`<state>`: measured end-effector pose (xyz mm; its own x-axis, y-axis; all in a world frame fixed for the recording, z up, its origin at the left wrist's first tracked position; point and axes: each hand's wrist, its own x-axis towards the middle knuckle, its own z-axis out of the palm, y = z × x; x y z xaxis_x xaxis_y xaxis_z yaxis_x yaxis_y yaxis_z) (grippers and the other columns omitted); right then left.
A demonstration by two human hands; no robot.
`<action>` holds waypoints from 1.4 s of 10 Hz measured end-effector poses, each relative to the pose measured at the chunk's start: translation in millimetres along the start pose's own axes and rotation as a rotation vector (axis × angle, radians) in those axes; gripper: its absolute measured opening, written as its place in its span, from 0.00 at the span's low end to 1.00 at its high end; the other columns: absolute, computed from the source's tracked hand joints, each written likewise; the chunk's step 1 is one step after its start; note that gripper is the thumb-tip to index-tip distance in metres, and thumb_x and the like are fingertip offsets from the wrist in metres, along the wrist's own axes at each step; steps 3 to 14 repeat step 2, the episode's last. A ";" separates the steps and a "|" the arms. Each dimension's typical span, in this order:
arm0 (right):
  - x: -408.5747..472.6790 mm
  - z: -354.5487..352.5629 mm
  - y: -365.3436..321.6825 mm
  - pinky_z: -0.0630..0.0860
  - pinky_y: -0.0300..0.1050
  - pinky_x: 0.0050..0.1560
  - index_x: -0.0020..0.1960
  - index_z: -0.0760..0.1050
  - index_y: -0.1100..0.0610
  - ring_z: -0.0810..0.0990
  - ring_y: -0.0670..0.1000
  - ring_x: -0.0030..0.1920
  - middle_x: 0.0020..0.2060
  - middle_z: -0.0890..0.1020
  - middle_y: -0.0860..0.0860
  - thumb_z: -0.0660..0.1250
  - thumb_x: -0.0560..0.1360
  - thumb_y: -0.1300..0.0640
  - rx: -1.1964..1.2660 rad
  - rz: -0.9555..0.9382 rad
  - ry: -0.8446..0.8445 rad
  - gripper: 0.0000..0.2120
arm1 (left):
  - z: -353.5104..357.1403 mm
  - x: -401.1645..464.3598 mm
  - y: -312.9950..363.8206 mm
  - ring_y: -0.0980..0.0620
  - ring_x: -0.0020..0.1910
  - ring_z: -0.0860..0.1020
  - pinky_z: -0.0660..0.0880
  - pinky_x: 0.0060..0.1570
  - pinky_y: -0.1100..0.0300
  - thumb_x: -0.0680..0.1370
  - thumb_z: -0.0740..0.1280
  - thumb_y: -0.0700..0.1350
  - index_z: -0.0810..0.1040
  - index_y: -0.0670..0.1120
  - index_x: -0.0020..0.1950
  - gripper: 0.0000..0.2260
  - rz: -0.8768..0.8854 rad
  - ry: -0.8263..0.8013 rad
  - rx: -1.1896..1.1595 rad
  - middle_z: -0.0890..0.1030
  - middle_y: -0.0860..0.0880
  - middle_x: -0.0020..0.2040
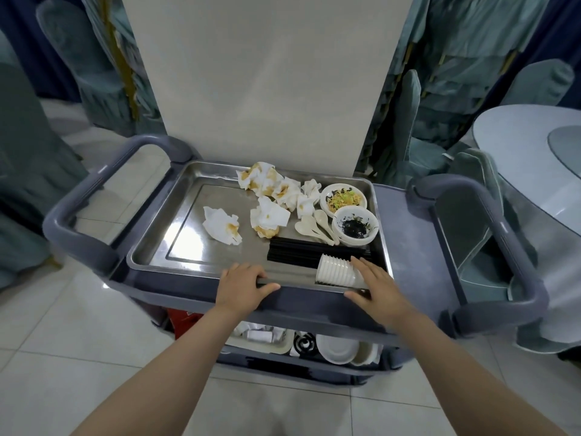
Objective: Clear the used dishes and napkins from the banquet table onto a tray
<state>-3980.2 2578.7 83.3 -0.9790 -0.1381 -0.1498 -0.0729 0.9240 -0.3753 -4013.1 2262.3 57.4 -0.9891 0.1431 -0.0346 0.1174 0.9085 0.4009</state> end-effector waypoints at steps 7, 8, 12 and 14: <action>1.5 -13.2 -11.6 0.47 0.48 0.75 0.79 0.48 0.46 0.48 0.50 0.78 0.78 0.50 0.47 0.65 0.74 0.36 -0.012 0.019 0.027 0.41 | -10.2 1.0 7.2 0.52 0.60 0.72 0.62 0.63 0.53 0.76 0.61 0.64 0.75 0.56 0.61 0.19 0.032 -0.043 -0.043 0.77 0.57 0.57; 1.5 -13.2 -11.6 0.47 0.48 0.75 0.79 0.48 0.46 0.48 0.50 0.78 0.78 0.50 0.47 0.65 0.74 0.36 -0.012 0.019 0.027 0.41 | -10.2 1.0 7.2 0.52 0.60 0.72 0.62 0.63 0.53 0.76 0.61 0.64 0.75 0.56 0.61 0.19 0.032 -0.043 -0.043 0.77 0.57 0.57; 1.5 -13.2 -11.6 0.47 0.48 0.75 0.79 0.48 0.46 0.48 0.50 0.78 0.78 0.50 0.47 0.65 0.74 0.36 -0.012 0.019 0.027 0.41 | -10.2 1.0 7.2 0.52 0.60 0.72 0.62 0.63 0.53 0.76 0.61 0.64 0.75 0.56 0.61 0.19 0.032 -0.043 -0.043 0.77 0.57 0.57; 1.5 -13.2 -11.6 0.47 0.48 0.75 0.79 0.48 0.46 0.48 0.50 0.78 0.78 0.50 0.47 0.65 0.74 0.36 -0.012 0.019 0.027 0.41 | -10.2 1.0 7.2 0.52 0.60 0.72 0.62 0.63 0.53 0.76 0.61 0.64 0.75 0.56 0.61 0.19 0.032 -0.043 -0.043 0.77 0.57 0.57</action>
